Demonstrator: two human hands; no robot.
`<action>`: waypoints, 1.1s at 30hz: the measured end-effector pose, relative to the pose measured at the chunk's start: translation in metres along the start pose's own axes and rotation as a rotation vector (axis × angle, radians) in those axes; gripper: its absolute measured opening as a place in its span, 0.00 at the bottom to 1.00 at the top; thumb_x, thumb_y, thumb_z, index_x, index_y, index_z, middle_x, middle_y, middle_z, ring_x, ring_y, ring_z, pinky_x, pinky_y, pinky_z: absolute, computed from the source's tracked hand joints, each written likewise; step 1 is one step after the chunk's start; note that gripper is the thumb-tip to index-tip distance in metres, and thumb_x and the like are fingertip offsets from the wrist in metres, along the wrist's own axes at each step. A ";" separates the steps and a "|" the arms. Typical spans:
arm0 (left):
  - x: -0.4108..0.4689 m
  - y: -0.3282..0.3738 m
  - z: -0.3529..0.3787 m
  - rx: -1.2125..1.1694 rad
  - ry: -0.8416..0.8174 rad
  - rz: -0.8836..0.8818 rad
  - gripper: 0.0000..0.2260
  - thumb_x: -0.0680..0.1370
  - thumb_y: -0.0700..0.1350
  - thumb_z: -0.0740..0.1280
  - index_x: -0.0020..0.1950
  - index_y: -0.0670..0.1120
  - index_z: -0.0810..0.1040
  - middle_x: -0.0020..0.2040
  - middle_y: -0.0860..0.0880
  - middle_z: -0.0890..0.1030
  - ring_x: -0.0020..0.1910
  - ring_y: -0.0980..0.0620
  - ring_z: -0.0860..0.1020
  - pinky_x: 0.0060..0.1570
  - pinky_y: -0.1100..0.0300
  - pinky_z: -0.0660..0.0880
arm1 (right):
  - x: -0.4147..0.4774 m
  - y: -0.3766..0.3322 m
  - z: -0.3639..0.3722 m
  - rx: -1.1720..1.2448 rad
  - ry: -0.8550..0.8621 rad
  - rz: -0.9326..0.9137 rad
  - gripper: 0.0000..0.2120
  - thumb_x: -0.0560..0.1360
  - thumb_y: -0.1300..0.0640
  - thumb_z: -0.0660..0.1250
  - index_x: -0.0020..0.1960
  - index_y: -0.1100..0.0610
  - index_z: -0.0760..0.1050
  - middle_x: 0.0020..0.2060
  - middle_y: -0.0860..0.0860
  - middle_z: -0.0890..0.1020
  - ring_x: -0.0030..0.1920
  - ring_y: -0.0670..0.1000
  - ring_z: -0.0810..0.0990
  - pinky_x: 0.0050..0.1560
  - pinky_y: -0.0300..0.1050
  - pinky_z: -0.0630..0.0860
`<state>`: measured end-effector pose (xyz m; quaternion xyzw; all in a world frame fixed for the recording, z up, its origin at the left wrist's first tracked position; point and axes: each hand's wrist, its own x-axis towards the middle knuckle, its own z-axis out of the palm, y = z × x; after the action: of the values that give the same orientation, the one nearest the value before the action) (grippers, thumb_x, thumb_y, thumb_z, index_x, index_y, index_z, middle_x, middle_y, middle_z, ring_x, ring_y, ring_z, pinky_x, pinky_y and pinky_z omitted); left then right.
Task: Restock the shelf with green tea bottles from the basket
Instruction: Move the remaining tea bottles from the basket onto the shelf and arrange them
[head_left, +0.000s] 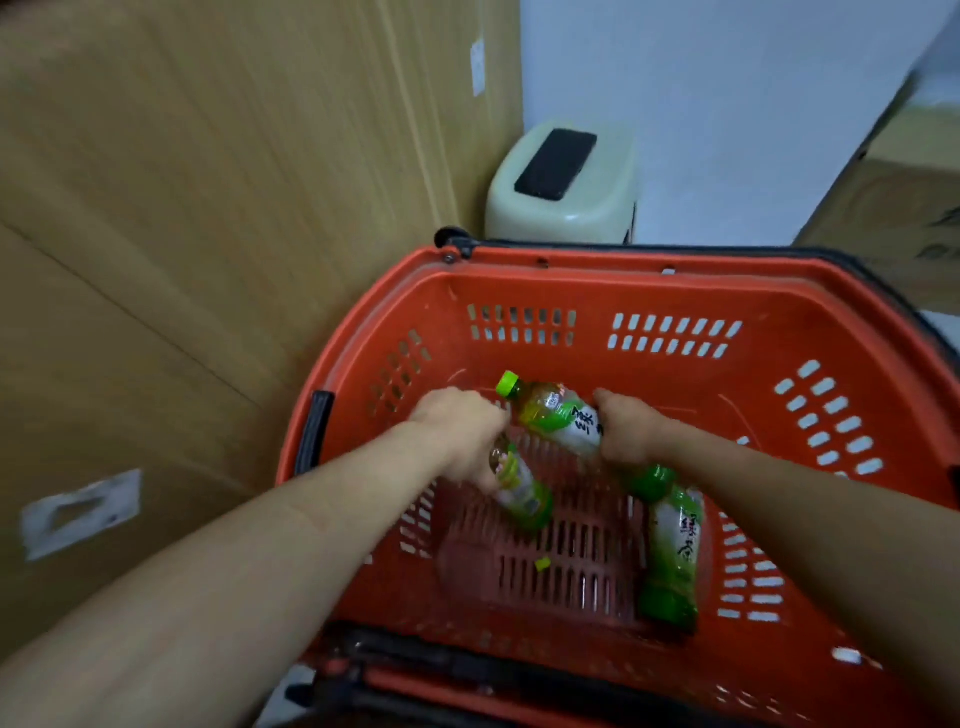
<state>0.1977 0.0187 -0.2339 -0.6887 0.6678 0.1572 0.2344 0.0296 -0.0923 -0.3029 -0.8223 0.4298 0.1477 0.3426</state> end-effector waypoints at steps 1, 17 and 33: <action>-0.019 -0.004 -0.014 -0.028 0.065 -0.028 0.28 0.62 0.66 0.72 0.55 0.52 0.75 0.51 0.47 0.82 0.52 0.42 0.80 0.40 0.57 0.70 | -0.014 -0.009 -0.012 0.012 0.016 -0.022 0.30 0.70 0.58 0.72 0.67 0.63 0.63 0.58 0.59 0.76 0.56 0.58 0.76 0.52 0.46 0.75; -0.408 0.014 -0.131 -0.470 1.096 -0.479 0.32 0.57 0.67 0.74 0.58 0.60 0.75 0.49 0.54 0.83 0.51 0.55 0.80 0.47 0.61 0.74 | -0.303 -0.174 -0.092 1.073 -0.196 -0.658 0.34 0.56 0.55 0.82 0.60 0.56 0.75 0.52 0.54 0.84 0.51 0.52 0.83 0.45 0.43 0.80; -0.553 -0.022 -0.127 -1.175 1.445 -0.226 0.36 0.60 0.40 0.81 0.64 0.50 0.67 0.54 0.52 0.80 0.53 0.56 0.80 0.55 0.52 0.78 | -0.396 -0.337 -0.063 0.825 -0.435 -0.934 0.27 0.64 0.49 0.75 0.61 0.57 0.76 0.52 0.61 0.83 0.44 0.58 0.83 0.44 0.51 0.80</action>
<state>0.1744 0.4188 0.1686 -0.6882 0.3944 -0.0202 -0.6086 0.0659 0.2374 0.1019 -0.6749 -0.0295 -0.0307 0.7367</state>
